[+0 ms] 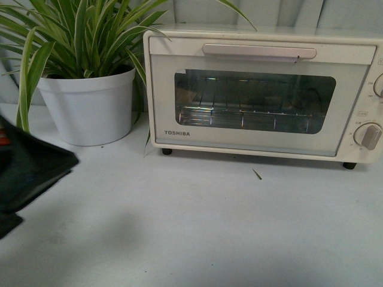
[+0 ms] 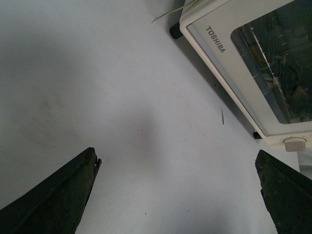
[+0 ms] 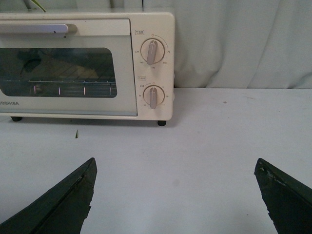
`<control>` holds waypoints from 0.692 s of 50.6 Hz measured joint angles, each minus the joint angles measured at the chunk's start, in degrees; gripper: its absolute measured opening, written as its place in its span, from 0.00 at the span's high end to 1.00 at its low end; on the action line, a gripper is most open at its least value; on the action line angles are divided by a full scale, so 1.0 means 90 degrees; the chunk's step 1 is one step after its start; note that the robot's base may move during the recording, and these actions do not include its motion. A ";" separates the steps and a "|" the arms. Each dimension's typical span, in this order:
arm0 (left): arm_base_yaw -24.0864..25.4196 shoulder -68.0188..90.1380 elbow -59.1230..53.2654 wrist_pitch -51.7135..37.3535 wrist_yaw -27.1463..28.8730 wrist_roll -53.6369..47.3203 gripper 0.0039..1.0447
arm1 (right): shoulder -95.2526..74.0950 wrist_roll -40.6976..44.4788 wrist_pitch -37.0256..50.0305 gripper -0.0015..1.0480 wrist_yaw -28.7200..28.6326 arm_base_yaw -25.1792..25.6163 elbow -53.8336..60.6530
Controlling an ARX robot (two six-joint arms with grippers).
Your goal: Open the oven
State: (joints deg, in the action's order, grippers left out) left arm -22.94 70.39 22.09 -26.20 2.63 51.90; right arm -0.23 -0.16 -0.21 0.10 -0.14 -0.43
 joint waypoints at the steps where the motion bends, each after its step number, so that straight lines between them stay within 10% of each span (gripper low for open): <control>1: -0.0063 0.0277 0.0119 -0.0092 0.0000 0.0119 0.06 | 0.0002 0.0000 0.0000 0.09 -0.0002 0.0000 0.0000; 35: -0.0906 0.3004 0.2089 -0.0561 -0.0155 0.1528 0.06 | 0.0000 0.0000 0.0000 0.09 -0.0002 0.0000 0.0000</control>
State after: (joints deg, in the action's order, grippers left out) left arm -31.09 97.43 40.88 -31.24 1.23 65.65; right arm -0.23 -0.16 -0.21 0.08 -0.14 -0.43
